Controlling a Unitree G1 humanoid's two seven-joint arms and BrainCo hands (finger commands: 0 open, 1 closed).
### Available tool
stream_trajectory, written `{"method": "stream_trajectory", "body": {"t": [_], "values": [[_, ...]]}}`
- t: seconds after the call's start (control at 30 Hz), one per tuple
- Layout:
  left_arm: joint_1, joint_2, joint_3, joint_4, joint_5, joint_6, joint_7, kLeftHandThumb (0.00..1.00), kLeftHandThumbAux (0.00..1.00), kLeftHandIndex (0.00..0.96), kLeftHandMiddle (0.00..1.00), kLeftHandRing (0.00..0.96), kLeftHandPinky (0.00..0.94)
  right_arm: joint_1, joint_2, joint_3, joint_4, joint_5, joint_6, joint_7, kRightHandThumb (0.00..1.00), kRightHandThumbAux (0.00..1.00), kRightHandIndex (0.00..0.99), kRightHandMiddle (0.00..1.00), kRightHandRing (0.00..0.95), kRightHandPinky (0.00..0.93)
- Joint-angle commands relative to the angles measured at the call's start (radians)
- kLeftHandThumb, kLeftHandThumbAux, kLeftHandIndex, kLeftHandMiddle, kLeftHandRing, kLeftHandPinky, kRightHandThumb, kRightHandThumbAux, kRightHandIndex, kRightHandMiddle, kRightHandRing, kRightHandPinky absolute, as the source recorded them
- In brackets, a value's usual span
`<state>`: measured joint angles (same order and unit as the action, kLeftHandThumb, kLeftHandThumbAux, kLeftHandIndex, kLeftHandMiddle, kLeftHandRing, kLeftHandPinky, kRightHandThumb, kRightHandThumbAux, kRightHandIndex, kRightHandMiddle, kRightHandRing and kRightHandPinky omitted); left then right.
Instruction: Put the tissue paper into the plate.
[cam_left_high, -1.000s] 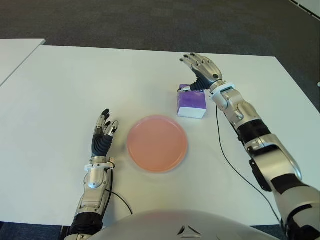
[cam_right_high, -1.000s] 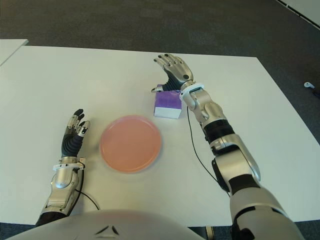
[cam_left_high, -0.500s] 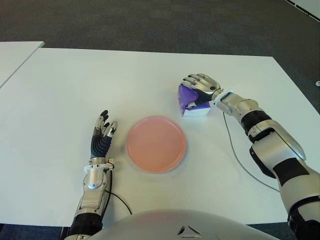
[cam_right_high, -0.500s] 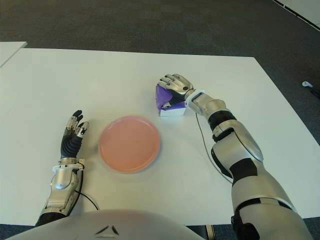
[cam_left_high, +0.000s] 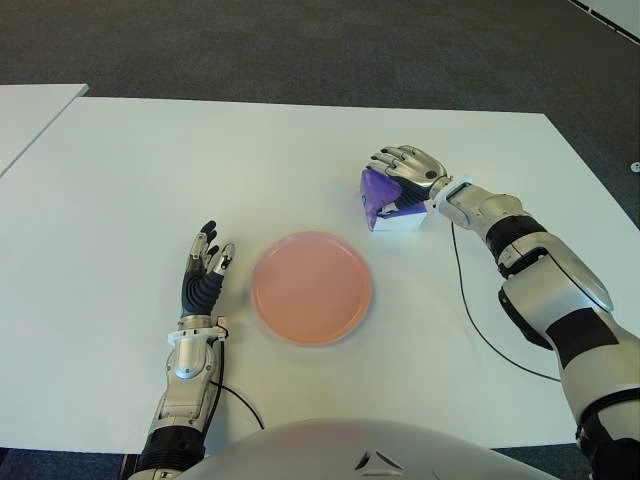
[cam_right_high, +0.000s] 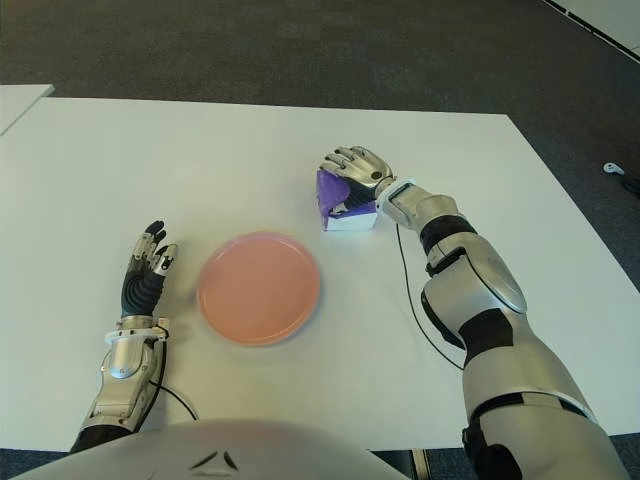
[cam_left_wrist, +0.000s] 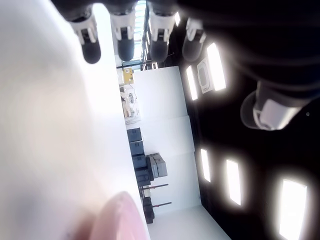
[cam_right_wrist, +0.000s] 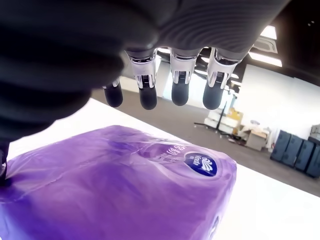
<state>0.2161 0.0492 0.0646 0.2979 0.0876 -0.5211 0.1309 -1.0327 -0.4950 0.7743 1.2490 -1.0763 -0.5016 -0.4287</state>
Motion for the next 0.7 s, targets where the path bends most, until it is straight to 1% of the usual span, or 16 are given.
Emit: {"method": "stream_trajectory", "body": {"t": [0.03, 0.33, 0.4, 0.7], "values": [[0.074, -0.012, 0.001, 0.087, 0.001, 0.061, 0.002, 0.0, 0.396, 0.0, 0.0, 0.0, 0.0, 0.005, -0.011, 0.013, 0.009, 0.01, -0.025, 0.041, 0.21, 0.439, 0.0, 0.0, 0.0, 0.0], [0.075, -0.011, 0.006, 0.088, -0.015, 0.065, -0.007, 0.0, 0.403, 0.0, 0.0, 0.0, 0.0, 0.01, -0.04, -0.012, -0.016, 0.062, -0.064, 0.107, 0.222, 0.464, 0.0, 0.0, 0.0, 0.0], [0.076, -0.011, 0.006, 0.086, -0.016, 0.066, -0.008, 0.0, 0.405, 0.0, 0.0, 0.0, 0.0, 0.014, -0.054, -0.018, -0.031, 0.074, -0.074, 0.119, 0.223, 0.469, 0.0, 0.0, 0.0, 0.0], [0.079, -0.011, 0.008, 0.079, -0.022, 0.071, -0.012, 0.0, 0.41, 0.0, 0.0, 0.0, 0.0, 0.028, -0.072, -0.026, -0.062, 0.106, -0.075, 0.163, 0.209, 0.479, 0.0, 0.0, 0.0, 0.0]]}}
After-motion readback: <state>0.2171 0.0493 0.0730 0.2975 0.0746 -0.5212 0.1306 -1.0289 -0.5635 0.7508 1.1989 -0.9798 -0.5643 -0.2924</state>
